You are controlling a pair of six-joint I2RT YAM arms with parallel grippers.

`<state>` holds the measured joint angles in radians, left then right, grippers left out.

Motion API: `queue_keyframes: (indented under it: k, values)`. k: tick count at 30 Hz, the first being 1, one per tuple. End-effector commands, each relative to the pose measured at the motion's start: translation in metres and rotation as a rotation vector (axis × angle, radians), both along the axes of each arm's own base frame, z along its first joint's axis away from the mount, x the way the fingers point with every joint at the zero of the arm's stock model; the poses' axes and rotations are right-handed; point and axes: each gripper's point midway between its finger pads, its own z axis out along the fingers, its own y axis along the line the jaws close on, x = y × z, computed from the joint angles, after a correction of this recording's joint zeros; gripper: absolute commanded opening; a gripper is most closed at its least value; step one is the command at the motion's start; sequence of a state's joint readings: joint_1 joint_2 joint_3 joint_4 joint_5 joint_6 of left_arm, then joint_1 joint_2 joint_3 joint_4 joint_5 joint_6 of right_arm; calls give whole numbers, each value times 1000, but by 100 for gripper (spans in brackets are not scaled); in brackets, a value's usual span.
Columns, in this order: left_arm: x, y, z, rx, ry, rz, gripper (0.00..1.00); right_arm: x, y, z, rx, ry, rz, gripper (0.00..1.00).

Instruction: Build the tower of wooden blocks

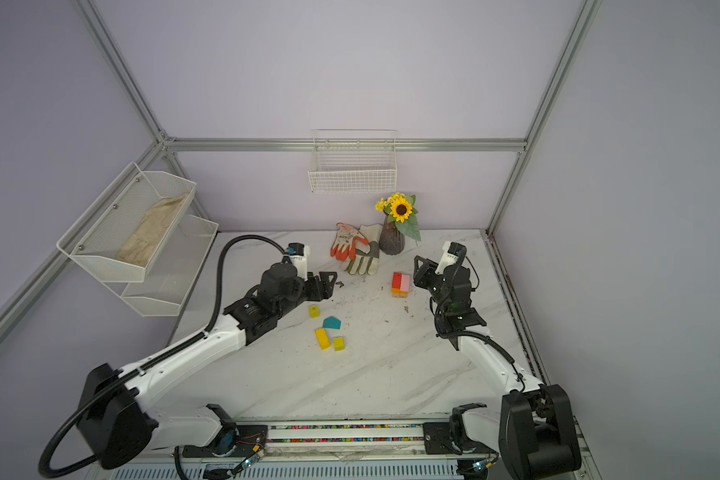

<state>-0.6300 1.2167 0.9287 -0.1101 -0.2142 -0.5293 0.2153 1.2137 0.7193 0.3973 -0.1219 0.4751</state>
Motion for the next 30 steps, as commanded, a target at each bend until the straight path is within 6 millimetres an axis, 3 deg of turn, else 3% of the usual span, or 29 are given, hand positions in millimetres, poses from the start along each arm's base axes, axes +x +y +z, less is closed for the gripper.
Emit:
queue_keyframes:
  k: [1,4,6,10,13,18,24,30]
  values:
    - [-11,82,-41,174,-7,261,86,12,8,-22,-79,122,-7,36]
    - [-27,142,-72,219,36,413,88,39,13,-45,-154,228,-12,30]
    - [-38,168,-89,240,60,478,89,56,17,-56,-199,280,-14,27]
    - [-50,196,-106,266,77,556,93,89,23,-91,-291,406,-11,22]
    - [-49,193,-107,240,58,526,93,107,24,-111,-342,470,-19,20]
    - [-46,185,-120,197,51,490,93,127,29,-127,-369,500,-20,19]
    - [-46,185,-121,201,64,496,94,134,38,-163,-422,571,2,17]
    - [-45,184,-121,198,62,491,94,136,37,-176,-449,593,-8,16]
